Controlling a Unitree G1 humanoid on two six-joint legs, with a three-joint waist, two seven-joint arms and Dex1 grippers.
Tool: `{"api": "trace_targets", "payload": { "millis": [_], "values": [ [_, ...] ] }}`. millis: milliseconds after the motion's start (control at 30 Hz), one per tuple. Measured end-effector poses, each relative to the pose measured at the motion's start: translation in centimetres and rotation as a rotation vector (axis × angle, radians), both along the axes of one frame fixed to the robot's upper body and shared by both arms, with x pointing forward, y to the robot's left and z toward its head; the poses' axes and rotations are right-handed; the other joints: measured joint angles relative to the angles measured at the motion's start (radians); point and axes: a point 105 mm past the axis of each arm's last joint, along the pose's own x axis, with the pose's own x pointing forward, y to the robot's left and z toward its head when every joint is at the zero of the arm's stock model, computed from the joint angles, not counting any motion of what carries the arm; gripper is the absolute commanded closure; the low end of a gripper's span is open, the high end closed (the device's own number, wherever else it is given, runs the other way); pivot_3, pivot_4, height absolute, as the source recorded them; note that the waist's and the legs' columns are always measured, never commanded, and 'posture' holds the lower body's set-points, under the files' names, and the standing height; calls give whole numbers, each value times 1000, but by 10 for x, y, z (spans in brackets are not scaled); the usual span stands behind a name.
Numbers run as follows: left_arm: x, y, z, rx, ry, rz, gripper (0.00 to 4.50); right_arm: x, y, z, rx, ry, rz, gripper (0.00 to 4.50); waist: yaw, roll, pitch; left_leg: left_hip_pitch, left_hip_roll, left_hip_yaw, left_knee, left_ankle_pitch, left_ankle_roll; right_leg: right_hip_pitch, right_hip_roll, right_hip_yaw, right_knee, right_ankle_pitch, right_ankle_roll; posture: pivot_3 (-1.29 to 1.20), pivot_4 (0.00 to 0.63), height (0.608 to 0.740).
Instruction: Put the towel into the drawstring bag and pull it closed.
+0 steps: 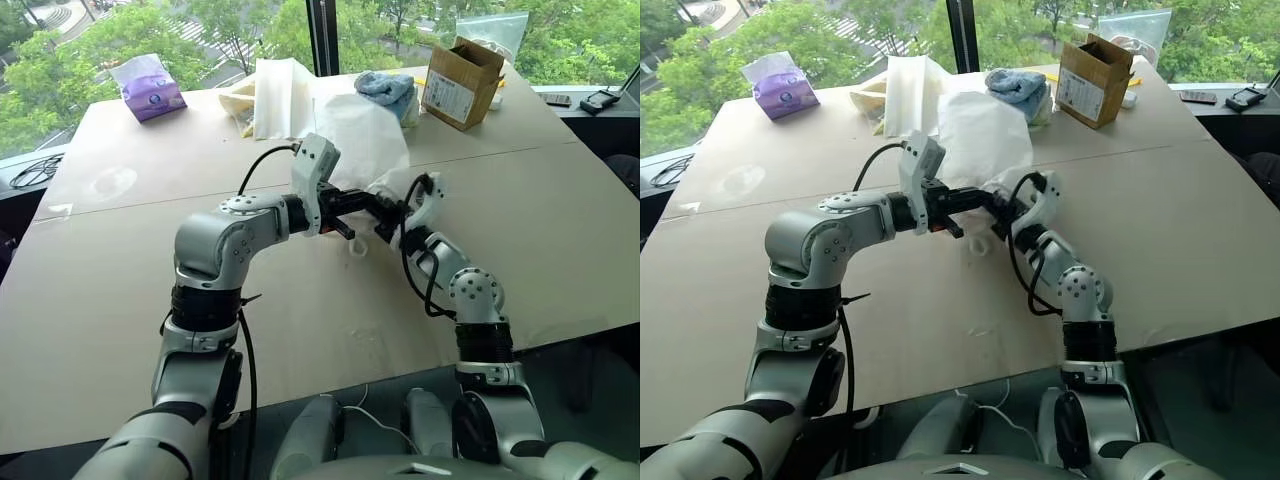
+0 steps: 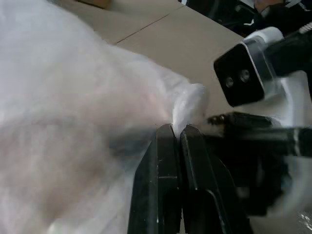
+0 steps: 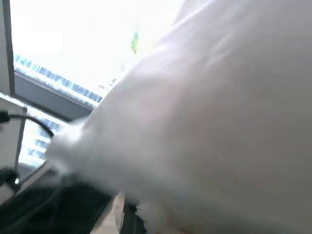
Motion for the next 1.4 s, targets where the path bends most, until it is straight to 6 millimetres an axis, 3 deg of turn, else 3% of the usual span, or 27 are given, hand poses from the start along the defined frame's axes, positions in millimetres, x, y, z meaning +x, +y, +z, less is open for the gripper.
{"api": "trace_targets", "payload": {
  "millis": [267, 333, 433, 567, 667, 700, 767, 900, 1033, 1167, 1267, 1400],
  "values": [
    [-6, -7, -5, -10, 52, -41, 4500, 19, -34, -6, 110, 64, -232, 4485, -11, 0, 0, 0, 0, 1, -1, 0, 0, 0, 0, 1, 0, 0, 0, 0, 150, 740],
    [-6, -8, -4, -12, 54, -43, 4500, 19, -29, -8, 106, 68, -224, 4485, -12, 0, 0, 0, 0, 1, -1, 0, 0, -1, 0, 1, 0, 0, 0, 0, 150, 740],
    [-6, -11, -3, -19, 57, -44, 4500, 15, -1, -10, 30, 52, -136, 4485, -14, 0, 0, 0, 1, 1, -1, 0, 0, -1, 1, 1, 0, 0, 0, 0, 150, 740],
    [-4, -13, 1, -40, 58, -33, 4500, 10, 21, -7, -40, 16, -58, 2927, -9, 0, 0, 0, 0, 1, -1, 0, 0, -1, 0, 1, 0, 0, 0, 0, 150, 740],
    [5, -5, 10, -68, 29, 23, 4500, 10, 19, -9, -68, 14, -66, 1444, -7, 0, 0, 0, 0, 0, 0, 0, 0, 0, 0, 1, 0, 0, 0, 0, 150, 740],
    [7, -3, 10, -71, 24, 33, 4500, 11, 19, -9, -71, 15, -66, 1181, -8, 0, 0, 0, 0, 0, 0, 0, 0, -1, 0, 1, 0, 0, 0, 0, 150, 740],
    [12, -1, 13, -78, 9, 62, 4500, 10, 14, -10, -126, 1, -56, 242, -8, 0, 0, 0, 0, 1, -1, 0, 0, -1, 0, 1, 0, 0, 0, 0, 150, 740],
    [22, -1, 22, -96, -26, 104, 4500, -15, 16, -3, -308, -144, 112, 242, -7, 0, 0, 0, 0, 0, -1, 0, 0, -1, 0, 0, -1, 0, 0, 0, 150, 740],
    [28, 2, 11, -92, 24, 131, 4500, -46, -5, 9, -396, -287, 229, 242, -4, 0, 0, -1, 0, 0, -1, 0, 0, -1, 0, 0, -1, 0, 0, 0, 150, 740],
    [29, 1, 11, -94, 20, 131, 4500, -62, -22, 30, -349, -386, 243, 242, -5, 0, 0, -1, 0, 1, -1, 0, 0, -1, 0, 1, 0, 0, 0, 0, 150, 740],
    [28, -1, 10, -89, 21, 123, 4500, -58, -47, 32, -447, -442, 155, 242, 4, 0, 0, 0, 0, 1, 0, 0, 0, 0, 0, 0, -1, 0, 0, 0, 150, 740],
    [28, -1, 10, -89, 20, 119, 4500, -32, -88, -2, -746, -405, -28, 242, 16, 0, 0, 0, 0, 2, 1, 0, 0, 0, 0, 1, 0, 0, 0, 0, 150, 740]
  ]
}}
